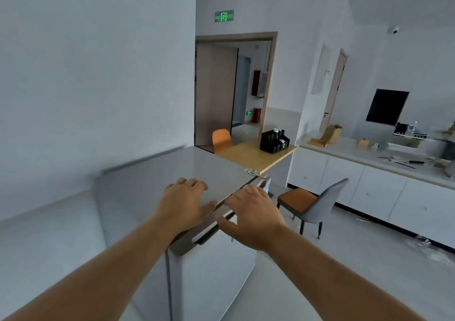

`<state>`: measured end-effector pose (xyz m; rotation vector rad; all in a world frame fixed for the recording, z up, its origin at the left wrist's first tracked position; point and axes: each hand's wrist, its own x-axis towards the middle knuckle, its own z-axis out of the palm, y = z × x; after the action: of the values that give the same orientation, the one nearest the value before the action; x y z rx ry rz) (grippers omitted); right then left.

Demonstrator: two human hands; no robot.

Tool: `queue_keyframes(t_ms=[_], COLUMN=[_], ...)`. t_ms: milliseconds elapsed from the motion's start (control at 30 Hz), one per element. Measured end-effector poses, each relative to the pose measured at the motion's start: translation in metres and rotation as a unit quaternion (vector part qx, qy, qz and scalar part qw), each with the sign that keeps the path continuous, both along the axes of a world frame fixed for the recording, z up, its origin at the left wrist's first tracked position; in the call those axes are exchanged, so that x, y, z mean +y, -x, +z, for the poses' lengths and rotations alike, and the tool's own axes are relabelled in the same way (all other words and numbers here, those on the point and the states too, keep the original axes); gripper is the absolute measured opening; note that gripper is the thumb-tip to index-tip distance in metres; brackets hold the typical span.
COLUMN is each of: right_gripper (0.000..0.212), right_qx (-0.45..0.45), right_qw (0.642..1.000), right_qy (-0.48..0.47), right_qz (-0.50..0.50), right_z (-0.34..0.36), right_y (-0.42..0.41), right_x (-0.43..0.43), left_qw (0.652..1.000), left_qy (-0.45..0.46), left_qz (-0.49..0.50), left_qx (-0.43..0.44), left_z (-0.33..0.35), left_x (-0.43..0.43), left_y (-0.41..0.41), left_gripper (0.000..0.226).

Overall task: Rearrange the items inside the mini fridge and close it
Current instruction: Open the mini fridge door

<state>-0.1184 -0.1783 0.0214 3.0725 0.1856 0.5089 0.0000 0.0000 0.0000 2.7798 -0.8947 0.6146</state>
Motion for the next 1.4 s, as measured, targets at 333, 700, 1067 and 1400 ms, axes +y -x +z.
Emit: queue_keyframes(t_ms=[333,700,1067,1400], right_gripper=[0.040,0.016,0.014,0.018], right_qx=[0.004,-0.086,-0.075,-0.069], right_qw=[0.998,0.981,0.971,0.969], right_qy=[-0.035,-0.164,-0.222,-0.230], right_qz=[0.045,0.065,0.042,0.052], right_z=[-0.046,-0.083,-0.082,-0.078], right_y=[-0.023,-0.020,-0.017,-0.014], right_x=[0.016,0.030,0.037,0.036], left_qw=[0.993,0.994,0.992,0.992], left_qy=[0.022,0.036,0.043,0.042], left_qz=[-0.010,-0.005,-0.003,-0.006], left_qx=[0.119,0.107,0.117,0.117], left_z=[-0.028,-0.037,-0.035,-0.038], left_x=[-0.005,-0.010,-0.009,-0.007], left_y=[-0.031,-0.036,-0.030,-0.034], left_gripper=[0.060,0.063,0.065,0.066])
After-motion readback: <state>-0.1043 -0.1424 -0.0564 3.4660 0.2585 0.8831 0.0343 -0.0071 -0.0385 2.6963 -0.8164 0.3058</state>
